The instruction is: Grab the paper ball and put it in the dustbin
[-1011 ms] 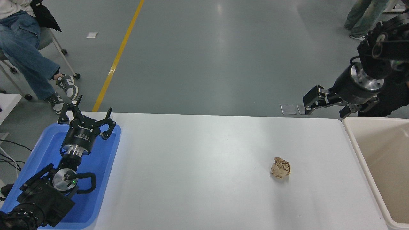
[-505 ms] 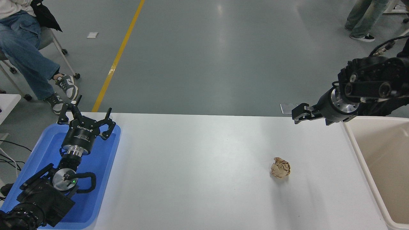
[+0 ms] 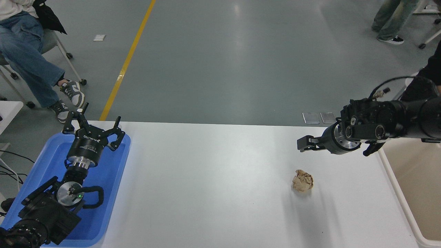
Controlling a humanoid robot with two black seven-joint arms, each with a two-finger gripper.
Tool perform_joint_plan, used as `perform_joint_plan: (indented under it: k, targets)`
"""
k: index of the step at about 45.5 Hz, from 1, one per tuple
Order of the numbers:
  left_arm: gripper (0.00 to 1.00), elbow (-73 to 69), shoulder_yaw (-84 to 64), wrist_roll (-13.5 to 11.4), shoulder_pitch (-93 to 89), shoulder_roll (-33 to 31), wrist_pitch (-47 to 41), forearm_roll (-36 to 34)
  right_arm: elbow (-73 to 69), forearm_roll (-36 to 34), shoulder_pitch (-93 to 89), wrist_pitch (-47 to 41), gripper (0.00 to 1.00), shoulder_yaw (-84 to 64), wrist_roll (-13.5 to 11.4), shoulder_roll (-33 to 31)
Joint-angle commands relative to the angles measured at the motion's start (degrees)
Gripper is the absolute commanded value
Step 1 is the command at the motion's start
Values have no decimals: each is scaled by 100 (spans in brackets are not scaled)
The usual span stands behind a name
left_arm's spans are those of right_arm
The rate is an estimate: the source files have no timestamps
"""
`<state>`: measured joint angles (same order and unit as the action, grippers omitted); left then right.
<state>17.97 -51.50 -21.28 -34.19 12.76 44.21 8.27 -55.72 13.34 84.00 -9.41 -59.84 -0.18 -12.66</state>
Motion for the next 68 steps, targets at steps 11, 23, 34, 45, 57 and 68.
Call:
perform_joint_plan:
  k: [11,23,34,45,57,68]
  targets:
    - [100,-4,0,1,0,-2,0,0,571,-6,-1193,589,100,350,10,264]
    - [100,5,0,1,0,-2,0,0,580,2,-1368,703,100,429,10,281]
    - [100,5,0,1,0,7,0,0,615,2,-1474,703,100,429,27,369]
    - [100,5,0,1,0,-2,0,0,615,11,-1518,747,94,429,54,404]
    - [100,5,0,1,0,-2,9,0,580,441,-1483,809,20,324,62,554]
    - [100,5,0,1,0,-2,9,0,545,556,-1378,914,1,280,89,536]
